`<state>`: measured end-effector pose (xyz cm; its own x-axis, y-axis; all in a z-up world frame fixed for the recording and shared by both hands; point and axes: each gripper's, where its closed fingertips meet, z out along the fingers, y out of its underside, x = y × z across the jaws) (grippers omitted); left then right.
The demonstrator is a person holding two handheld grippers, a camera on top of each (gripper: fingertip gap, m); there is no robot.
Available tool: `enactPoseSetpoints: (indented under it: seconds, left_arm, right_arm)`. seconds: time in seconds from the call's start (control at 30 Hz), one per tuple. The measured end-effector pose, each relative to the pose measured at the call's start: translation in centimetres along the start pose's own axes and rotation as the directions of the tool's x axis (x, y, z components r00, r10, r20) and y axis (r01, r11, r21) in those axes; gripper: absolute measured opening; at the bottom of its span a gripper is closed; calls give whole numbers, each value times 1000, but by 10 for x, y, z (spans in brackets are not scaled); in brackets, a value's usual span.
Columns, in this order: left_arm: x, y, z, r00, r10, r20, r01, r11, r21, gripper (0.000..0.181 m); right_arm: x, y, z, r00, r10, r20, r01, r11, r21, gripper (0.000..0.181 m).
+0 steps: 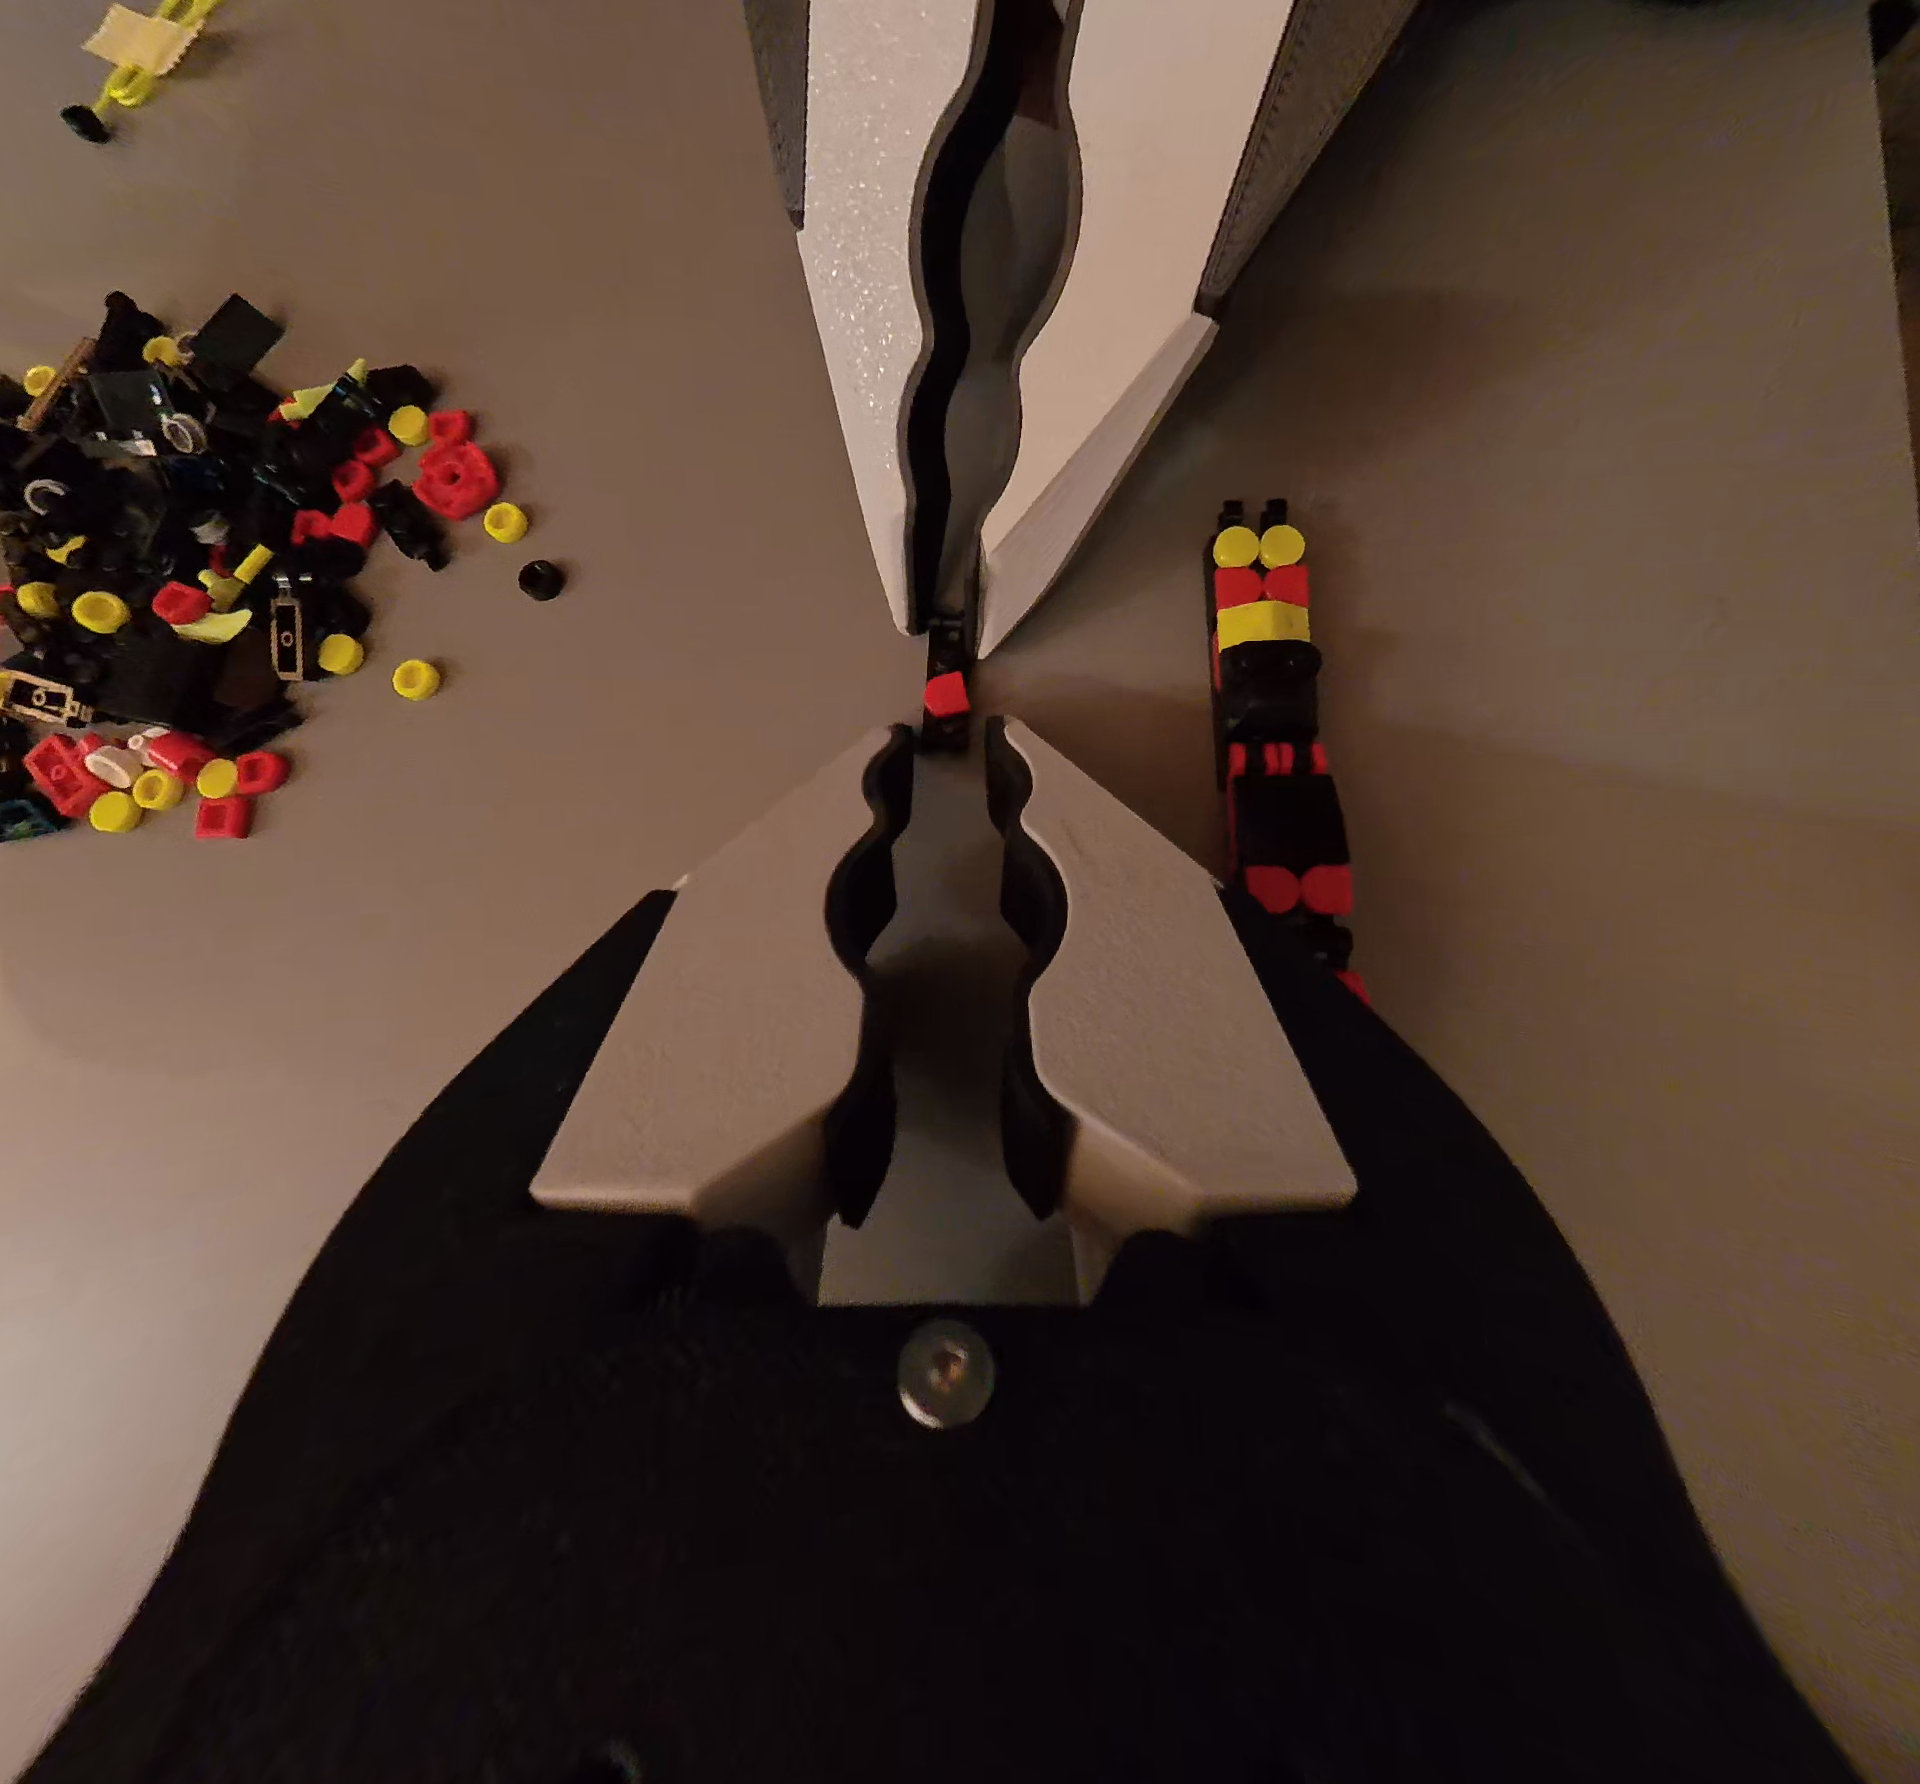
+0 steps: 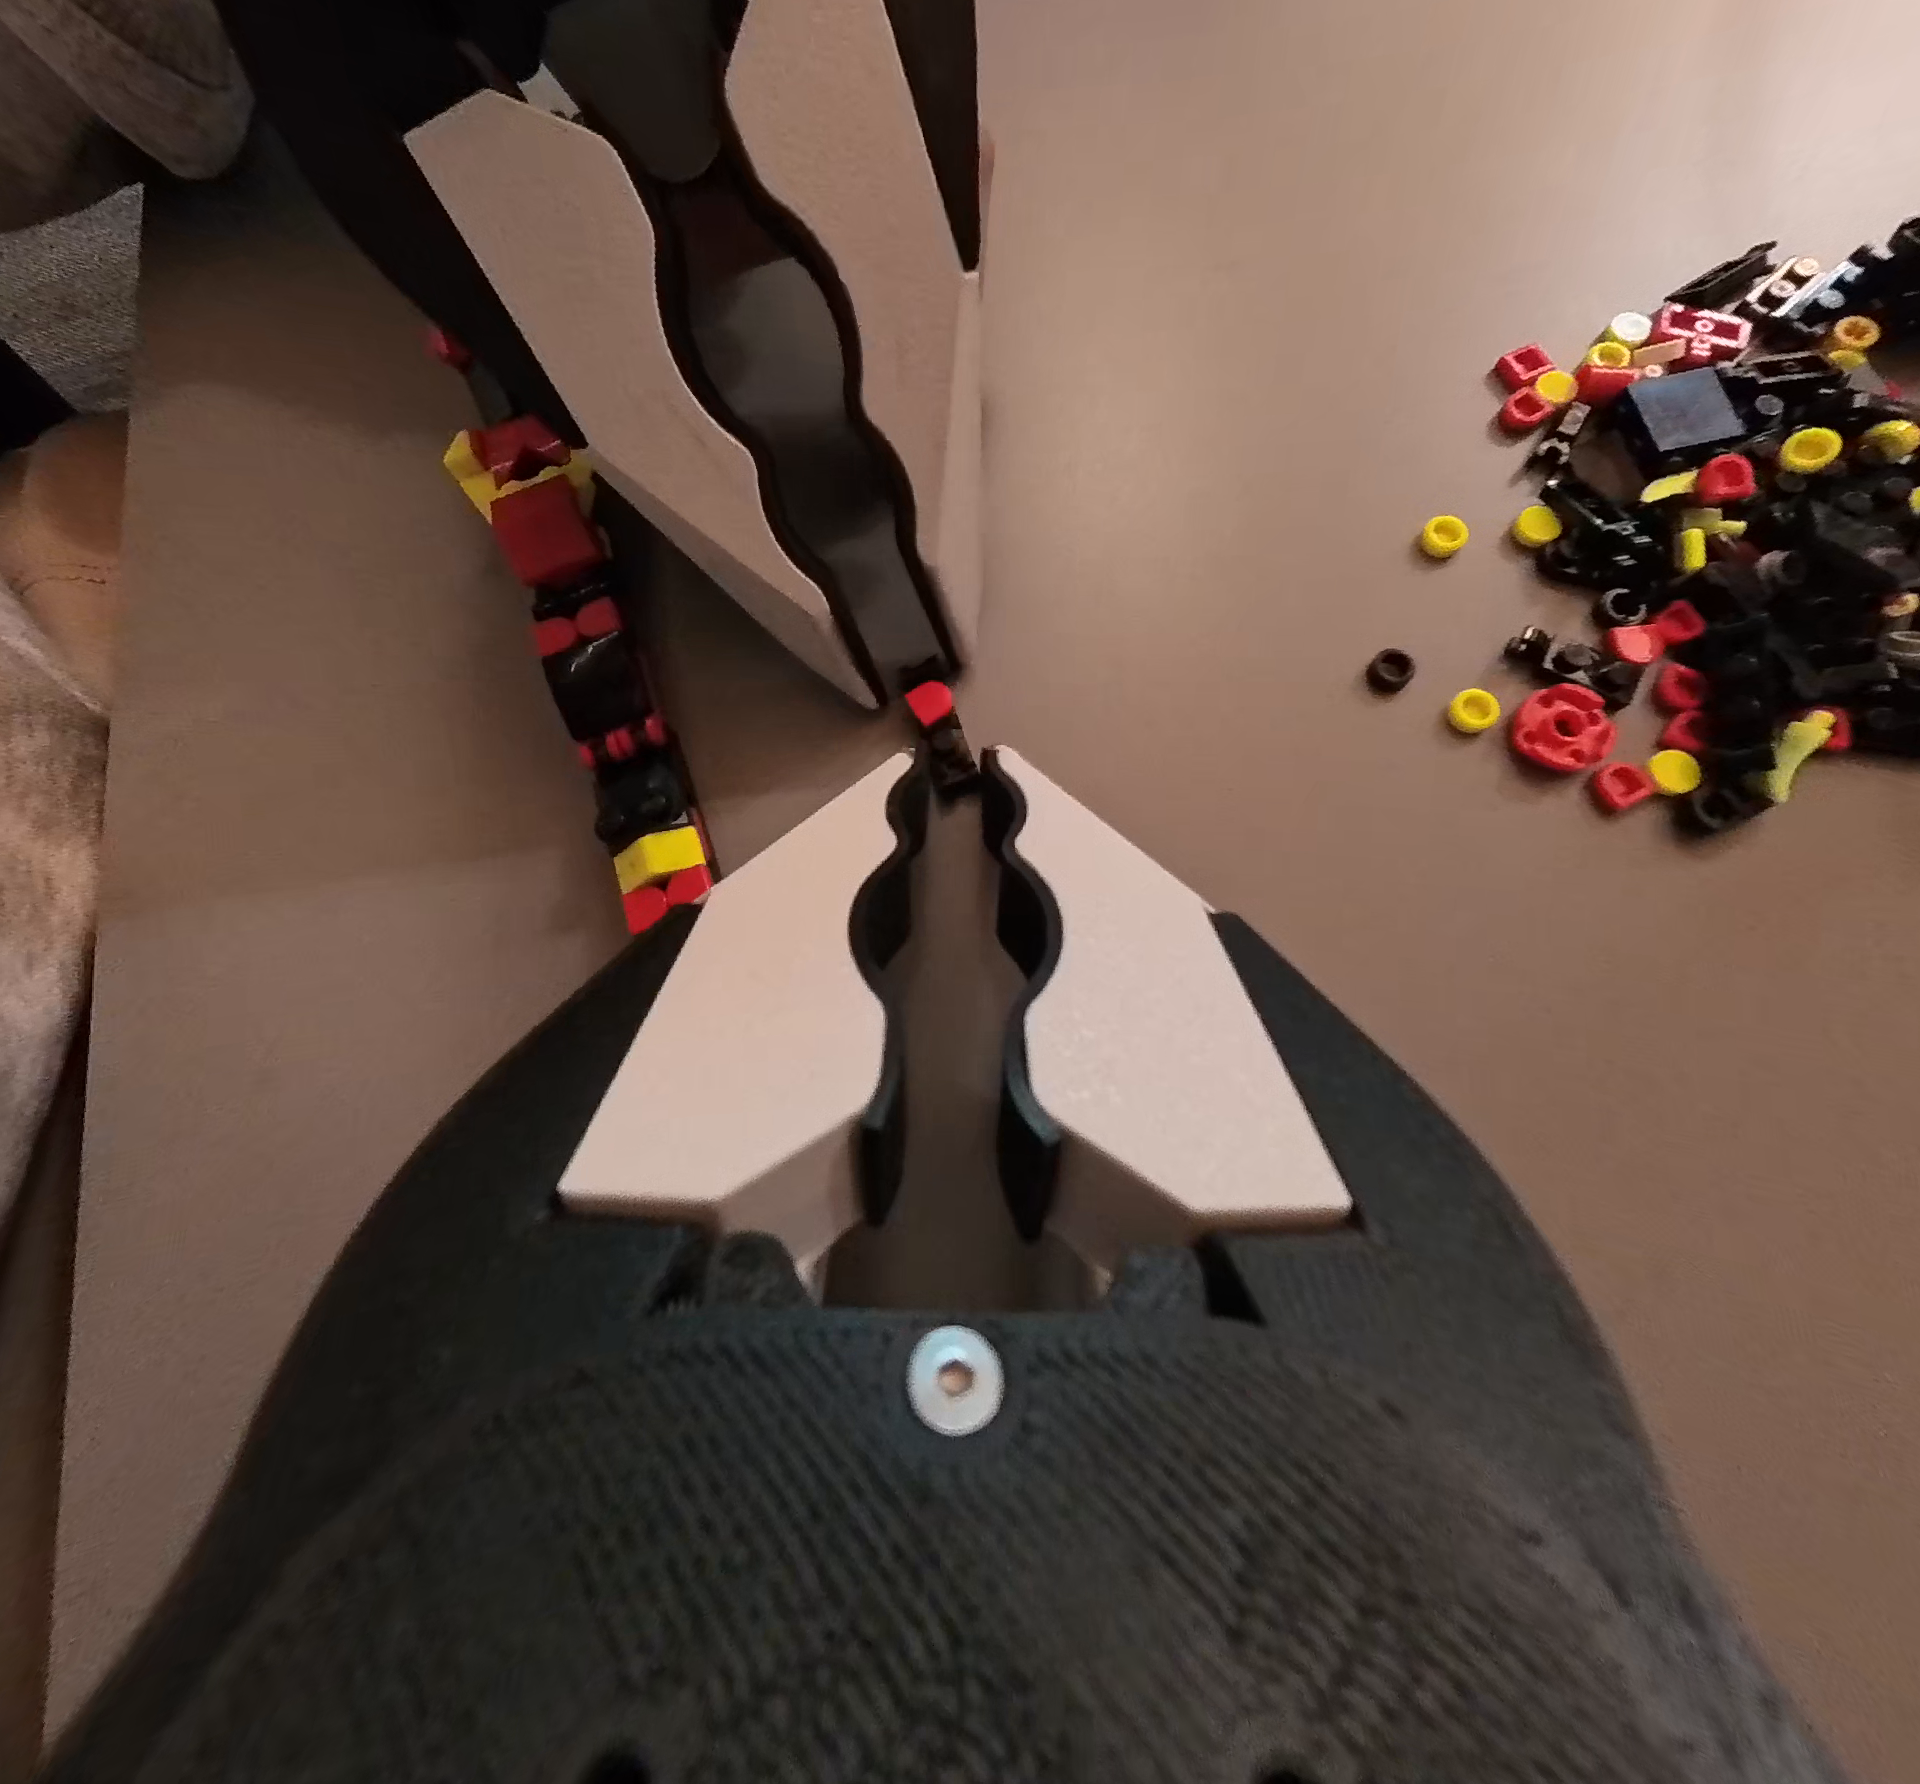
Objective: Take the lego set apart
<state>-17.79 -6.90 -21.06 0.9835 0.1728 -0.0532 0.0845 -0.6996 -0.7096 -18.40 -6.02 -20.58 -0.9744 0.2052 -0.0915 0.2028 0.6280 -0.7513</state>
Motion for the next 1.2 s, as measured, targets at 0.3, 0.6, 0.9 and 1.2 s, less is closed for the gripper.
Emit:
enactPoseSetpoints:
  seconds: [0.3,0.6,0.9,1.2]
  left_arm:
    - [-1,0,0,1000,0,4,0,1000,-3,11]
    - [2,0,1,1000,15,-7,-15,1000,-3,11]
    - [10,0,1,998,59,-37,-59,998,0,11]
    - [11,1,1,984,176,5,-176,984,2,11]
  right_arm:
    - [-1,1,0,1000,-1,3,1,1000,0,8]
    - [-8,-6,0,997,-50,56,48,998,28,9]
    - [-17,-2,6,981,-121,150,124,992,-11,6]
    - [-17,-7,2,979,-67,193,66,998,14,4]
